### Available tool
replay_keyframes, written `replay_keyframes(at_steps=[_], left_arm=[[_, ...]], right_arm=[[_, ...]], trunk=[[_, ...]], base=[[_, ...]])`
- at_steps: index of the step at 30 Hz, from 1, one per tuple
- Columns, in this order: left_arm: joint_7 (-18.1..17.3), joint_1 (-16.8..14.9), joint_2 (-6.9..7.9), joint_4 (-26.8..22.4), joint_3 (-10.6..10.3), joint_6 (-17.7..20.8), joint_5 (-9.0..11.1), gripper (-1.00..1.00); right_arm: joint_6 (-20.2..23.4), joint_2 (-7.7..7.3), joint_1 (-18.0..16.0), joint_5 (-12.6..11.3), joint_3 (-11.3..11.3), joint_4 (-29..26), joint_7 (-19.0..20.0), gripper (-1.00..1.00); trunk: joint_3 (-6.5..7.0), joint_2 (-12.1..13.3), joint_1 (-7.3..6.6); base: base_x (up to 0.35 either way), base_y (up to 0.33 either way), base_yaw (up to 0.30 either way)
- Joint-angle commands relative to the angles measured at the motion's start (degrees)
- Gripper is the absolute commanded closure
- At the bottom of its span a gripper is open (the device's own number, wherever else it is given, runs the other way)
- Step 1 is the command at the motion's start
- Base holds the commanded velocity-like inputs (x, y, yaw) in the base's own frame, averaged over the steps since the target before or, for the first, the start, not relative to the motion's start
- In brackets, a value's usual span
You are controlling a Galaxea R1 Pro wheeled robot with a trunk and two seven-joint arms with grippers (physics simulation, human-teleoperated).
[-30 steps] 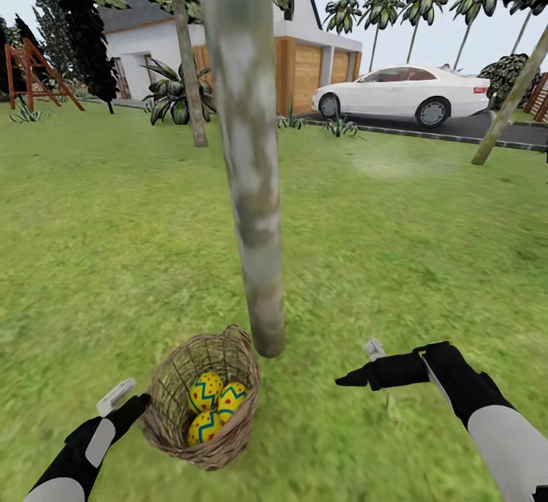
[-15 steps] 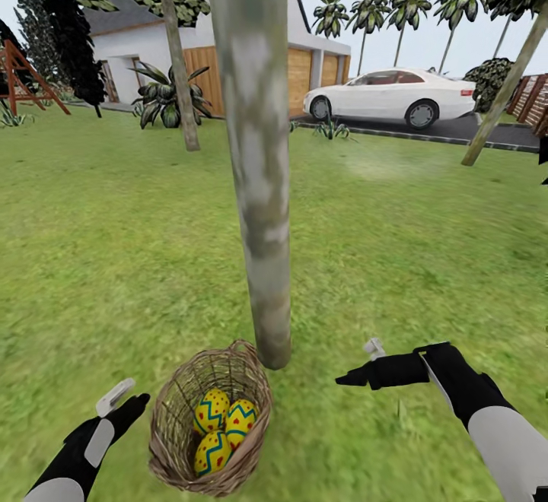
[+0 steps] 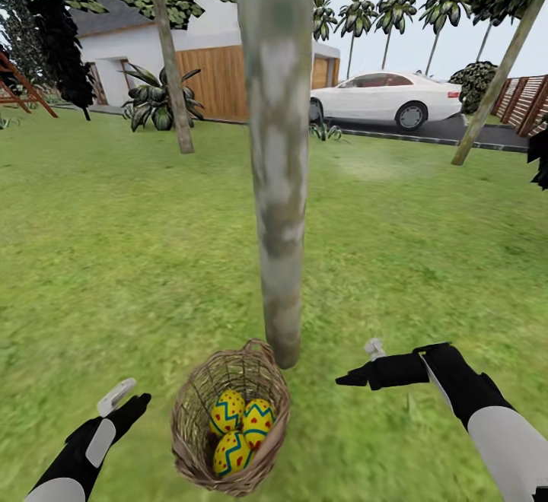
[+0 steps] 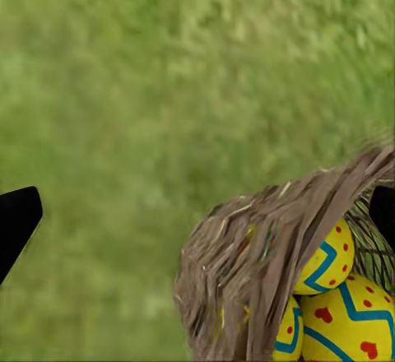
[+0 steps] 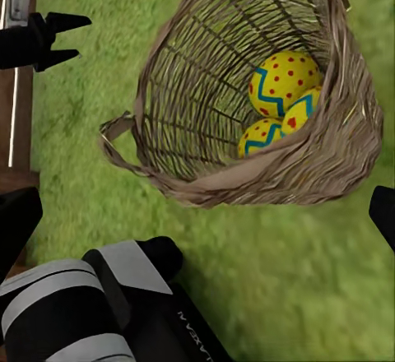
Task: Take the three Easter eggs out of the wicker basket on the lawn in the garden, then place them on the lawn next to a single tree (choose any tree) so that all three eggs are next to the same tree and none are left in the basket.
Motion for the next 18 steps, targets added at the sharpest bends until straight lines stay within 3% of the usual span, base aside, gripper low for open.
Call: replay_keyframes(at_steps=[1,7,12,14,18], left_arm=[[0.01,-0.03,-0.02,-0.06,0.09,0.29,0.59,-1.0],[-0.03,-0.03,-0.03,-0.01,-0.04,0.17,0.59,-1.0],[-0.03,-0.03,-0.03,-0.03,-0.3,0.45,0.45,-1.0],[-0.03,-0.03,0.03,-0.05,-0.33,0.63,0.42,-1.0],[-0.03,-0.03,0.11,0.08,-0.3,0.65,0.41,-1.0]], right_arm=[[0.54,-0.02,-0.03,0.26,0.04,-0.1,0.1,-1.0],[0.5,0.09,0.1,0.55,0.04,-0.12,-4.24,-1.0],[-0.17,2.7,0.46,0.98,0.37,-0.83,-14.36,-1.0],[-0.18,4.7,0.87,2.91,4.53,-1.64,-20.97,-1.0],[0.54,5.65,1.0,4.8,10.22,-4.35,-24.01,-1.0]], trunk=[[-0.05,-0.02,-0.01],[-0.05,-0.02,-0.01],[-0.05,-0.02,-0.01],[-0.05,-0.02,-0.01],[-0.05,-0.02,-0.01]], base=[[-0.003,0.241,-0.001],[-0.001,0.054,0.0],[0.0,0.003,0.0],[0.0,0.0,0.0],[0.0,0.0,0.0]])
